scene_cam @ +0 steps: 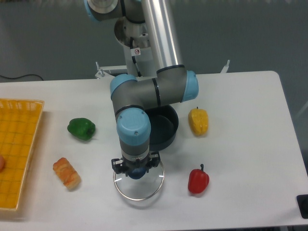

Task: Place the lid on the table
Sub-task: 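Lower the held glass lid down onto the table surface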

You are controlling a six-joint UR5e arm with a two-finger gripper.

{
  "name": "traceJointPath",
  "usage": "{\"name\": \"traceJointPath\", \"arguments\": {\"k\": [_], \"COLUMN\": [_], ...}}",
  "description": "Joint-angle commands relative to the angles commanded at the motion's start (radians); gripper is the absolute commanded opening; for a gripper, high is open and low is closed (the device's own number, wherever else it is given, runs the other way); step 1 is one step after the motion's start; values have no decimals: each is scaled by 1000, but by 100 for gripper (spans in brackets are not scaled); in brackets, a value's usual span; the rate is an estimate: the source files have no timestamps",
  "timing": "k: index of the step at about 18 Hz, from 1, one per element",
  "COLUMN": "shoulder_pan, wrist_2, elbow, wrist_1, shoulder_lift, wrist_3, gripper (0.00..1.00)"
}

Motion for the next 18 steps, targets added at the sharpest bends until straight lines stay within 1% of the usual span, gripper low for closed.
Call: {"name": "traceJointPath", "arguments": {"k": [4, 8, 18], "shoulder_pan": [-6, -14, -15], "wrist_2": [0, 0, 0], "elbow": [0, -2, -9], "wrist_1": [2, 14, 15], "shoulder_lift": [-24, -35, -44], "wrist_3": [0, -2, -2], "gripper": [41, 41, 43]}}
